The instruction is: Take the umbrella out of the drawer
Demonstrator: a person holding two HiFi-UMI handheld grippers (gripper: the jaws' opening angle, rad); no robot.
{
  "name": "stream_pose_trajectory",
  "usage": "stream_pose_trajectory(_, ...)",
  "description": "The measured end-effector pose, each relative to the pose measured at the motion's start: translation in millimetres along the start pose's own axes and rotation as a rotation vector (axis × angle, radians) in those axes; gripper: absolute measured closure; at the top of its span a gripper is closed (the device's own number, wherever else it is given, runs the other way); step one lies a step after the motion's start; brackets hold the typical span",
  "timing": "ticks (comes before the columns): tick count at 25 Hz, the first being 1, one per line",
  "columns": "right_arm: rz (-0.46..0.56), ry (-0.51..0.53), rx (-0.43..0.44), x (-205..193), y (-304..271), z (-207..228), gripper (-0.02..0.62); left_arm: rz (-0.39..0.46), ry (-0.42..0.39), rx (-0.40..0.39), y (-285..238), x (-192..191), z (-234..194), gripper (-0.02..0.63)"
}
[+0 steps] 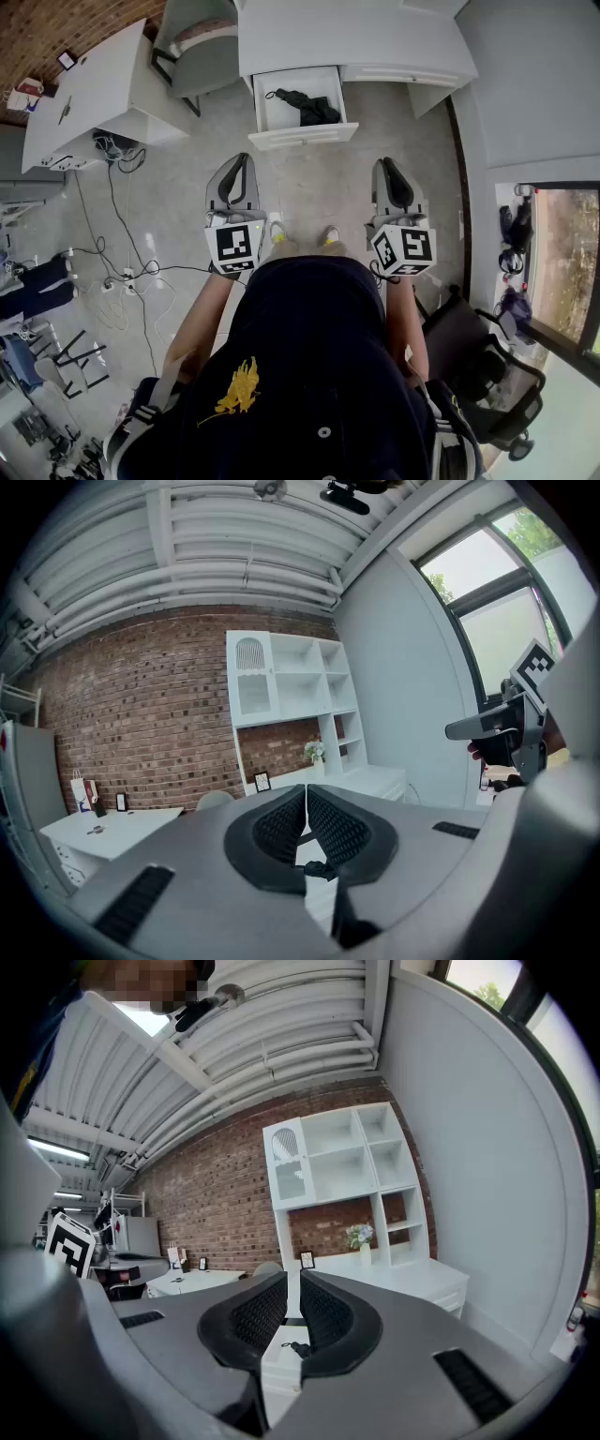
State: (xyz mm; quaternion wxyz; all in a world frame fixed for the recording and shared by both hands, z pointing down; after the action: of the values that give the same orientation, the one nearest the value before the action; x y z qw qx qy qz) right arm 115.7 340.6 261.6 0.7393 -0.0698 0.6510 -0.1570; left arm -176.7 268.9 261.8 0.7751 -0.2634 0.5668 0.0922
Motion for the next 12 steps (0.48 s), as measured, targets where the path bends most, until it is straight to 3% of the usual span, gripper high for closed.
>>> stream_pose_trajectory(4,-0.005,-0.001,0.019,-1.9,-3.1,14.5,0.537,0.015,-0.048,0.01,-8.2,7.1,14.2,0.584)
stream_pose_trajectory(8,-0.016,0.029,0.048,2.6,-6.5,27.9,0.537,0.017,0.161,-0.085,-20.4,11.9,26.5,0.584)
stream_pose_trajectory(12,-0.067,0.055,0.112,-4.7,-15.9,42.1,0.537,0.026,0.103,-0.048,-22.0,23.4,46.1,0.584)
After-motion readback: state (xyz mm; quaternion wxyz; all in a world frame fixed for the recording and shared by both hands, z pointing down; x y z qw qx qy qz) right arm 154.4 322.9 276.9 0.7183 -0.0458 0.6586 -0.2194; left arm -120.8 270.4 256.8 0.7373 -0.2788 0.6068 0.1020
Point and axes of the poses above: the fingertips, and each gripper's own axes: y backward along the fingers, z to its right, x out of its top, the point moved 9 cm from there along y, backward along the fingers, and after that the axes turned 9 degrees about -z, right-handed, at the moved point
